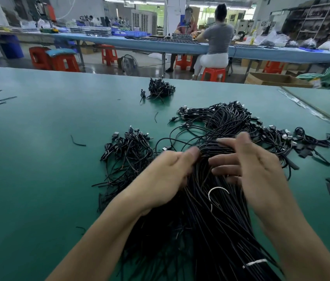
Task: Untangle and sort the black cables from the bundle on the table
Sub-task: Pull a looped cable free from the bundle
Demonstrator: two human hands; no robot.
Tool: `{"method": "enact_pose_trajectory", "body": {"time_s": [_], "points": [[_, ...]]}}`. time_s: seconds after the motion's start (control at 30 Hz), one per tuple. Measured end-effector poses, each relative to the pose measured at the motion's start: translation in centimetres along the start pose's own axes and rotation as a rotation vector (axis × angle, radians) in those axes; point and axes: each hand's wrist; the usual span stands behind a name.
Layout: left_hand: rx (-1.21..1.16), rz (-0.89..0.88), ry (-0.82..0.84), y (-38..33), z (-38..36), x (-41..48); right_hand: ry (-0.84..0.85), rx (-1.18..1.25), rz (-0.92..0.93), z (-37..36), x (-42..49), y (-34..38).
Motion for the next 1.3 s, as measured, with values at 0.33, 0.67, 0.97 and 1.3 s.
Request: {"method": "enact_pose_trajectory", "body": {"time_s": [0.33, 0.67, 0.97, 1.3], "points": [[0.136, 0.039, -0.262, 0.1, 0.4, 0.2, 0.429, -0.893, -0.073, -2.5, -2.0, -2.9], [0.148, -0.055, -0.313, 0.5, -0.3, 0.5, 0.398, -0.994, -0.017, -3.8, -2.7, -3.1], [0.309, -0.195, -0.445, 0.1, -0.4, 0.4, 0.308, -0.638, 0.160, -2.9, -2.2, -2.6], [0.198, -0.252, -0.339, -1.6, -1.4, -0.7, -0.195, 0.157, 0.345, -1.3, 0.0, -1.7]]}}
Point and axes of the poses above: each hand's wrist, its own x-axis towards the middle knuckle, its own z-axis out of the back of the hand, y = z × x, and after that the axes turned 11 degrees about x, right-handed
